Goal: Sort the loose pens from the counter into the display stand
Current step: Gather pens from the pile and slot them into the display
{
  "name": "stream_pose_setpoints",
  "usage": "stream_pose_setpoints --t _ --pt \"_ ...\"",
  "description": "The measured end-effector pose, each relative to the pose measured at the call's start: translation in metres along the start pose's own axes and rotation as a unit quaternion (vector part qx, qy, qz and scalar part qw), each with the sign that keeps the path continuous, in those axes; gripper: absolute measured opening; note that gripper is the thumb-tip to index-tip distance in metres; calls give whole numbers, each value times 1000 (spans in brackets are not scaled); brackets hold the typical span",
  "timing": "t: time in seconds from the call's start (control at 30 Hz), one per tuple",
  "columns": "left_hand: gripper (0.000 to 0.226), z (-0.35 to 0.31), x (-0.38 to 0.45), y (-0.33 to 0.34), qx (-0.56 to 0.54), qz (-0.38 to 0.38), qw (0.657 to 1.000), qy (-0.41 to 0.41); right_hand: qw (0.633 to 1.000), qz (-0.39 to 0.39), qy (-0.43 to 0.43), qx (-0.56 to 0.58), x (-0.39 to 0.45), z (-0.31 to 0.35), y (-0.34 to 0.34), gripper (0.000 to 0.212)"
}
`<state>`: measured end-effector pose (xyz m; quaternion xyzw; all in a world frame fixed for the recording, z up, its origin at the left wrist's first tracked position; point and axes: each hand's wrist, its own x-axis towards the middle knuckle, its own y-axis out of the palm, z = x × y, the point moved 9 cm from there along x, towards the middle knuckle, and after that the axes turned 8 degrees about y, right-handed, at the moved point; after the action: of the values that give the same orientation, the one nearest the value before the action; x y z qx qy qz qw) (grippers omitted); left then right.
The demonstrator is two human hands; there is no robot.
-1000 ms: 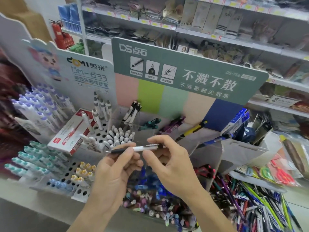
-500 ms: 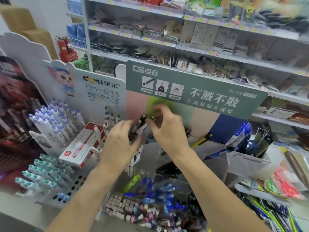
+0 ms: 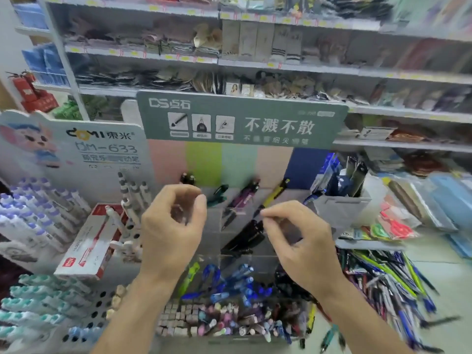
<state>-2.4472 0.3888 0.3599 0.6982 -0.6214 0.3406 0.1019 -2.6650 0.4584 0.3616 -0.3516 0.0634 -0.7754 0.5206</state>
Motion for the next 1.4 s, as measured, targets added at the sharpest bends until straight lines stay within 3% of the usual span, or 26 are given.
stream_pose_setpoints --t 0.1,0.2,0.27,0.4,0.57,0.63,0.73,0.83,0.97,1.1,1.27,1.4 --pt "9 -62 -47 60 -152 140 978 29 992 -47 111 -28 -50 -52 -57 17" --pt "8 -83 -106 139 -230 275 933 -12 970 -100 212 -56 -93 -109 -113 20" --pt "9 -79 -143 186 -242 319 915 -51 953 -102 277 -67 -118 -149 -144 20" --pt "8 -67 -210 275 -181 420 885 -87 906 -33 405 -119 -173 -244 -189 18" --pt "13 -36 -251 361 -67 404 894 -179 845 -30 516 -137 -237 -361 -253 39" --pt "20 -31 -257 393 -15 411 895 -171 820 5 553 -144 -254 -401 -270 69" --pt "36 -27 -260 430 85 405 897 -155 777 118 601 -146 -268 -447 -271 120" --pt "53 -23 -260 454 150 377 900 -156 787 134 590 -122 -257 -471 -263 137" --pt "64 -7 -261 467 230 355 889 -178 826 123 546 -71 -239 -478 -241 124" --pt "68 3 -274 480 221 367 879 -209 850 115 514 -16 -231 -472 -229 110" --pt "66 8 -281 500 252 396 862 -193 834 36 550 -24 -228 -481 -241 97" --pt "65 13 -287 504 314 414 833 -189 839 90 535 -42 -215 -482 -223 81"
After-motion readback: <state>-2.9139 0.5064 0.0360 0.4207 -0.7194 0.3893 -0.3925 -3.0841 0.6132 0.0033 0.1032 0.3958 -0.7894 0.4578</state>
